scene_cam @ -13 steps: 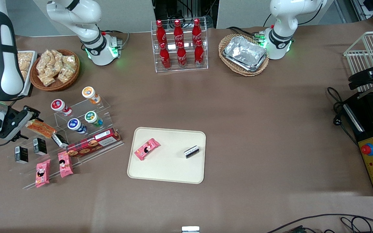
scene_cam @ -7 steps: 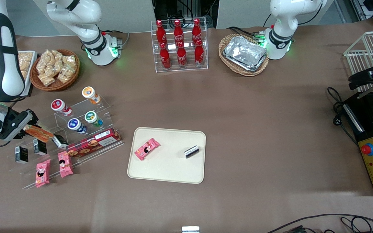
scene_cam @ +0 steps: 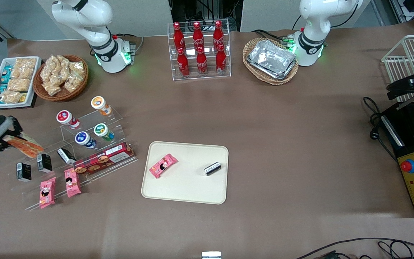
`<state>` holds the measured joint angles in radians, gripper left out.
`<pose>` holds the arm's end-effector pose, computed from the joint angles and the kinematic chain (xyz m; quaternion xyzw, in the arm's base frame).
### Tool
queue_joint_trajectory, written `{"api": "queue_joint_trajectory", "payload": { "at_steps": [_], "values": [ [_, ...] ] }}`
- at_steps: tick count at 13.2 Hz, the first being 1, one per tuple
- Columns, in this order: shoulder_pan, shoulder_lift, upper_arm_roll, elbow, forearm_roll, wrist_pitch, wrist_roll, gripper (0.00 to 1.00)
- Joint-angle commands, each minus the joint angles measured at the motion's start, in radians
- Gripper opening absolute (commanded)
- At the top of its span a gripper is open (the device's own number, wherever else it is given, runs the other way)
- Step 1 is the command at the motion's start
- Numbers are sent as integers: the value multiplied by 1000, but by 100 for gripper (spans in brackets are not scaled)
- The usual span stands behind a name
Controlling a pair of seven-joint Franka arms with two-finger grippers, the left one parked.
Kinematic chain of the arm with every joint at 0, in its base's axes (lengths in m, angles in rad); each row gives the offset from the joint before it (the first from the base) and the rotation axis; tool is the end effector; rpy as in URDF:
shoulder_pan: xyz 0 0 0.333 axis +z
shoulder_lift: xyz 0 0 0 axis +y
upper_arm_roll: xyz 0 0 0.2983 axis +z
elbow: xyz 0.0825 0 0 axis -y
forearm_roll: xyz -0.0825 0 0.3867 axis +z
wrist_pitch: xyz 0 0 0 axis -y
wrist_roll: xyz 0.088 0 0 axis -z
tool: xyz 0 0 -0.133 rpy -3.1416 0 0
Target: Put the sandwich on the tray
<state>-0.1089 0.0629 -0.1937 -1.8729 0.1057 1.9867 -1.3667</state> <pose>0.5630 -0.1647 0.4372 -0.8705 -0.4896 -0.0493 0.0094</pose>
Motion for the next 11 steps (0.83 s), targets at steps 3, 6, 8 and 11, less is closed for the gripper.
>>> {"api": "queue_joint_trajectory", "payload": {
  "at_steps": [3,6,8,11],
  "values": [
    [125,29,62,164,19,-86,197,0],
    [256,98,62,221,9,-74,380,0],
    [348,178,60,297,3,-69,431,0],
    [480,300,60,395,-12,-17,549,0]
  ]
}}
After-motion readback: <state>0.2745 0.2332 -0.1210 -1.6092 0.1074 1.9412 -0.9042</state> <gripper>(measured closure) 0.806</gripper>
